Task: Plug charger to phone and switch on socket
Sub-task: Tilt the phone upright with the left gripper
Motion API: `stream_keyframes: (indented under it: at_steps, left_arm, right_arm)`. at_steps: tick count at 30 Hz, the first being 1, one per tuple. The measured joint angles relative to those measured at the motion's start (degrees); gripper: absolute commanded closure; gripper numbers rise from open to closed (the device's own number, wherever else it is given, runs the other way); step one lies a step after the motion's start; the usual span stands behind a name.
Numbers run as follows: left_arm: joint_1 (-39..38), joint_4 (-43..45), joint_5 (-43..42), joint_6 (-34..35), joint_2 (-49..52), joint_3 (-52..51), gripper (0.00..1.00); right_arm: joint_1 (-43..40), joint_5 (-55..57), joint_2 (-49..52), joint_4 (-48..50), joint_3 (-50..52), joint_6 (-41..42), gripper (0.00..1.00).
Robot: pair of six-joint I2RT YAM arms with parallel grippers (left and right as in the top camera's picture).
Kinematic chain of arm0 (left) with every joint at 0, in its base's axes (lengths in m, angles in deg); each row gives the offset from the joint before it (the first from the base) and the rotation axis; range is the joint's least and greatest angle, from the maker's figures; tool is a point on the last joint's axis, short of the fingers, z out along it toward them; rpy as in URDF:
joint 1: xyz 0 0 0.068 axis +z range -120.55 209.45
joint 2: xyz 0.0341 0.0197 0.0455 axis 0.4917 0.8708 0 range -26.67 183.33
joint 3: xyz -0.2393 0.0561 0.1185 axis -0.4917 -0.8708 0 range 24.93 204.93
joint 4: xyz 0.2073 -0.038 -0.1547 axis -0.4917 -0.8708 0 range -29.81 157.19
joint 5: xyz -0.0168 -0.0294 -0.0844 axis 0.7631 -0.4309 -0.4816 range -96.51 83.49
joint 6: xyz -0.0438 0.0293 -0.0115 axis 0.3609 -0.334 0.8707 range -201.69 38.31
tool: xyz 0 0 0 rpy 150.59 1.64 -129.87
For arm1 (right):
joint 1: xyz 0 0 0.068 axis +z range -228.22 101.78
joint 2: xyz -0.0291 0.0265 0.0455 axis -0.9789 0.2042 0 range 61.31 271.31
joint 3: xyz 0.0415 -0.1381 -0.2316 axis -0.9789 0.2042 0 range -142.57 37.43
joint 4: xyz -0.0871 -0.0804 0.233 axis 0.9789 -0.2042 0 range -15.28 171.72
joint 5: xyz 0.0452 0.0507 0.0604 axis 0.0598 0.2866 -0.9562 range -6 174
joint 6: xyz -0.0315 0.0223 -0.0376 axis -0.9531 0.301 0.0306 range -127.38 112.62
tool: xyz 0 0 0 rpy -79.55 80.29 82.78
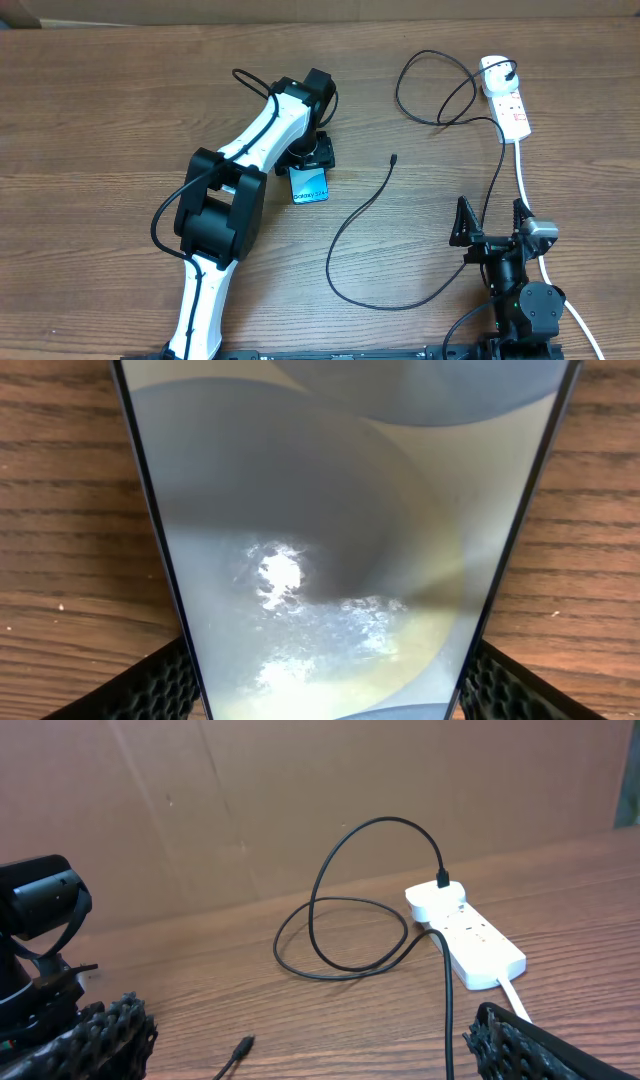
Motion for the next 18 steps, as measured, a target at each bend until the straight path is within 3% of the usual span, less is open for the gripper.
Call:
stream_keyframes:
  at_steps: [18]
  left_arm:
    - [0.70,-2.21,-3.32,0.00,0.00,0.00,0.30]
  right_arm:
    - [0.00,0.00,0.00,0.00,0.00,0.04,0.00]
